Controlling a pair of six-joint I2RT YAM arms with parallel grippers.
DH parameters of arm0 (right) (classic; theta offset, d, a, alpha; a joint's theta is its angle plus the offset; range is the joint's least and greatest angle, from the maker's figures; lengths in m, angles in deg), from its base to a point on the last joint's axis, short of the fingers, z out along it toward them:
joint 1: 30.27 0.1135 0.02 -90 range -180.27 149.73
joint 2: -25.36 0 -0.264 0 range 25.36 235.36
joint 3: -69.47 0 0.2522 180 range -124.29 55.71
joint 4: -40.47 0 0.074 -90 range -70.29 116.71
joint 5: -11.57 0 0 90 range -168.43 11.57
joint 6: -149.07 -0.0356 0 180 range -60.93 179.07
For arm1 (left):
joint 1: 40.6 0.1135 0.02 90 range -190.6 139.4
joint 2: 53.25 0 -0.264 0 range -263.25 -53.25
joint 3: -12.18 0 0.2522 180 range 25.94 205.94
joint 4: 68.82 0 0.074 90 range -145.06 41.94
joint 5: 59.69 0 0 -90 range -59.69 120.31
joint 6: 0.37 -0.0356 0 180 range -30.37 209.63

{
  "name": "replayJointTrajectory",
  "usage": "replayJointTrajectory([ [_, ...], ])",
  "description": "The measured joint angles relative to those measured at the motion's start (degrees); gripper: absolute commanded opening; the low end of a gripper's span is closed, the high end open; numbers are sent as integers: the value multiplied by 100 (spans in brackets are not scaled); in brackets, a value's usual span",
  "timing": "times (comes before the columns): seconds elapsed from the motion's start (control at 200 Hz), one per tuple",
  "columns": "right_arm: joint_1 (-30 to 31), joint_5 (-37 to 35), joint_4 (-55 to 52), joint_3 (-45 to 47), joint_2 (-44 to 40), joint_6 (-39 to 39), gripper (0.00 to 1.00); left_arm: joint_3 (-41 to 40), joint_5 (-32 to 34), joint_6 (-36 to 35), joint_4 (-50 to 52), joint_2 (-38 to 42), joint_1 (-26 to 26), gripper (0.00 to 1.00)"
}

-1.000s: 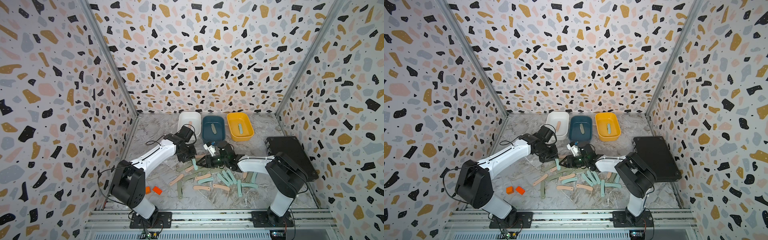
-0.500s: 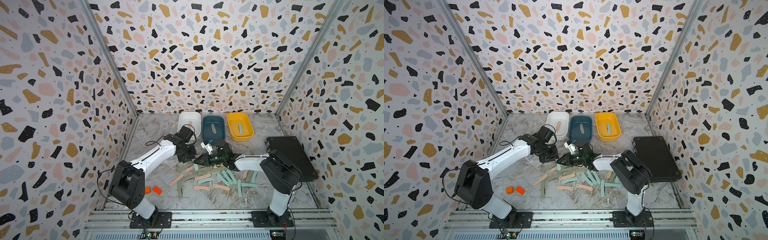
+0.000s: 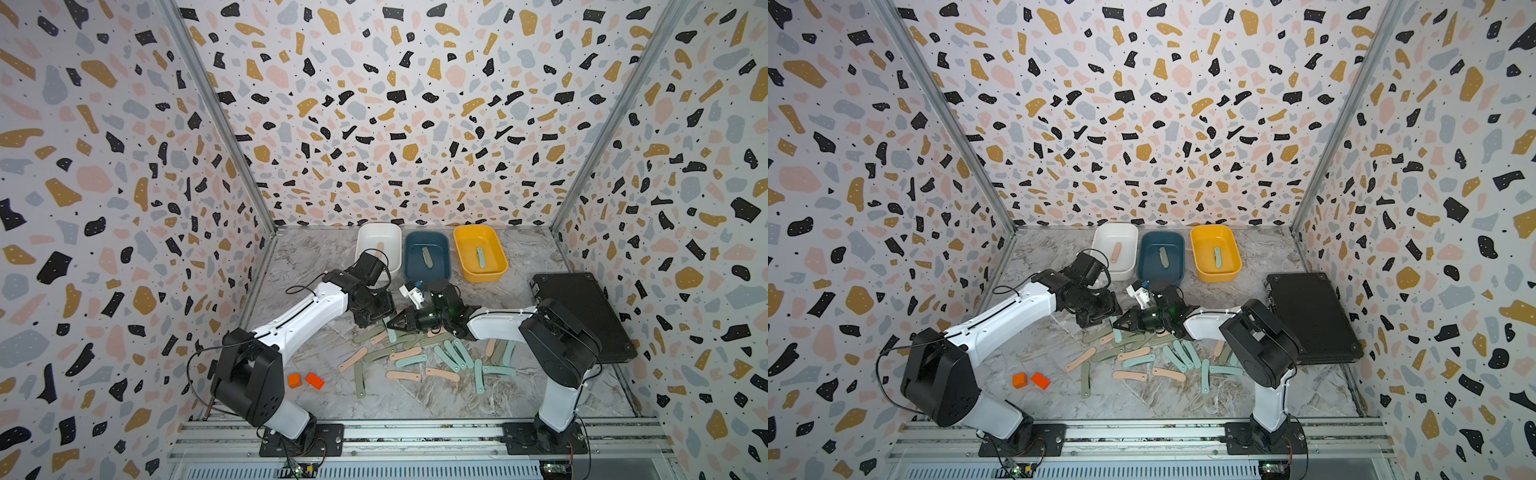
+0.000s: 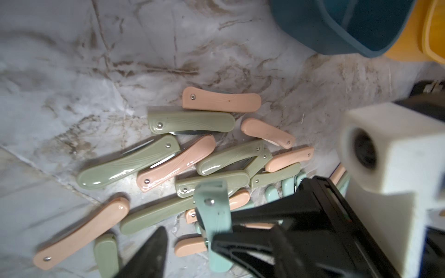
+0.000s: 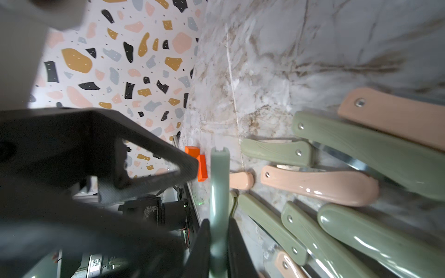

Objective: Place the fruit knives into the storage box by color
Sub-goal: Pick up the fruit knife from the center of the board, then place the fruit knife in the storage box.

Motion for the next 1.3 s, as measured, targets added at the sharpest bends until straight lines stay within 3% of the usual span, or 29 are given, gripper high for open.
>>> replayJointTrajectory([
  [0.12,-295,-295,-1274,-337,-184,658,4,0,157,-197,175,348,24,99],
  [0.26,-1204,-911,-2765,-1025,-433,1493,4,-31,310,-428,341,743,92,99],
  [0.4,-2184,-1788,-3875,-2057,-350,2249,4,-216,348,-645,452,863,151,99],
  [0.516,-2616,-2496,-4513,-3134,103,2852,5,-343,330,-800,568,748,219,99],
  [0.746,-3095,-3453,-5359,-4920,1631,3729,5,-487,291,-1051,579,544,323,99],
  [0.941,-3270,-3893,-5956,-5777,2785,4168,8,-645,273,-1189,535,431,378,99],
  [1.116,-3276,-4028,-6225,-6124,3084,4374,13,-815,164,-1228,501,365,393,99],
  [1.297,-3276,-4120,-6349,-6627,3254,4527,23,-815,35,-1231,369,330,393,99],
])
